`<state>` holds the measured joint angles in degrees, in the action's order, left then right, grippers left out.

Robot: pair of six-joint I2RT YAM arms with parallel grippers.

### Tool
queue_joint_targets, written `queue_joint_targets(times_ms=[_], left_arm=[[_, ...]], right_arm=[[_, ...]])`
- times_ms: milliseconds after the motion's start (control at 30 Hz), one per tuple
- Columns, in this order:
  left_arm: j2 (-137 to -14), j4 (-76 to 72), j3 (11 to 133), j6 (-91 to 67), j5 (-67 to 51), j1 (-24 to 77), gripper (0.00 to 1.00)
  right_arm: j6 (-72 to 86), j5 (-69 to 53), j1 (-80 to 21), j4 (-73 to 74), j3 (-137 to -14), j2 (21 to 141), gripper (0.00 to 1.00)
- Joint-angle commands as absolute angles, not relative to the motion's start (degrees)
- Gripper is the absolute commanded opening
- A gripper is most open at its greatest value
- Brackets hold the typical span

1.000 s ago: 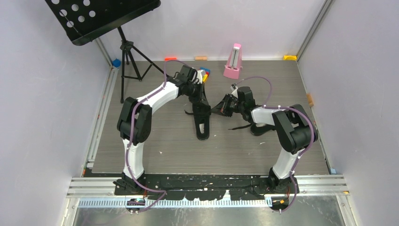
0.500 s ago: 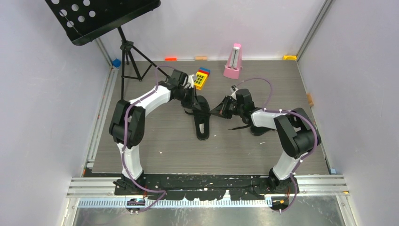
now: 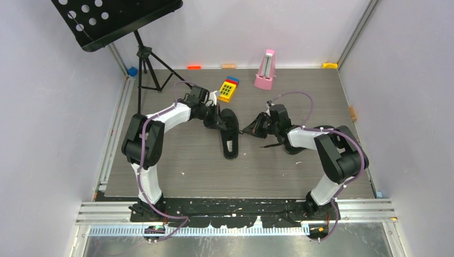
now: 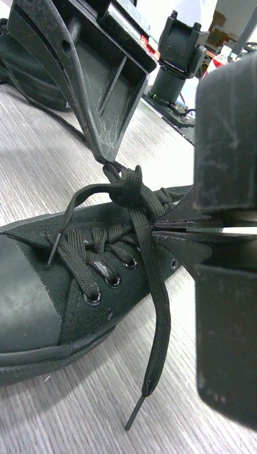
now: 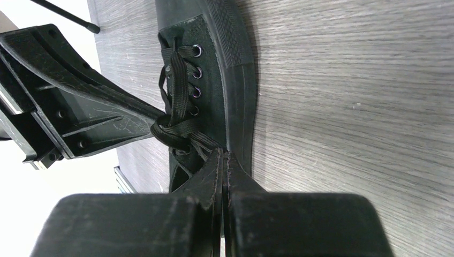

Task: Tie the shoes
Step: Tie the shoelace on the shoe.

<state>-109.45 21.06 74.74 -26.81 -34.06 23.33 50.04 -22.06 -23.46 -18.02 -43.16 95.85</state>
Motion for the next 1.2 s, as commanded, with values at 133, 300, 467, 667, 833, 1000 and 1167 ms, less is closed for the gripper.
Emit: queue_joint_targets(times_ms=[133,300,467,667,833,1000,1167], left_arm=[[-105.3,14.2,70.9,-26.2,-37.3,22.0,0.00],[-103.2,11.1,67.8,-26.5,-37.3,20.8,0.00],[-101.3,10.1,66.3,-26.0,-37.7,20.3,0.00],[-99.3,8.9,65.6,-26.0,-38.2,20.3,0.00],[-98.3,8.3,66.4,-26.9,-39.5,20.5,0.00],[-98.1,8.9,67.8,-26.9,-39.6,21.5,0.00],[-97.3,9.1,68.3,-27.0,-39.3,21.5,0.00]], right_arm=[[48.1,-19.8,-24.8,-17.2,-43.2,95.3,0.00],[47.2,-18.9,-25.6,-15.4,-43.4,95.9,0.00],[46.9,-18.6,-25.8,-15.1,-43.1,96.5,0.00],[46.0,-18.2,-25.8,-13.9,-43.7,96.0,0.00],[44.9,-18.2,-25.7,-12.1,-46.0,95.3,0.00],[44.5,-18.5,-25.7,-11.1,-48.5,95.3,0.00],[44.1,-18.1,-25.7,-10.0,-49.6,95.0,0.00]])
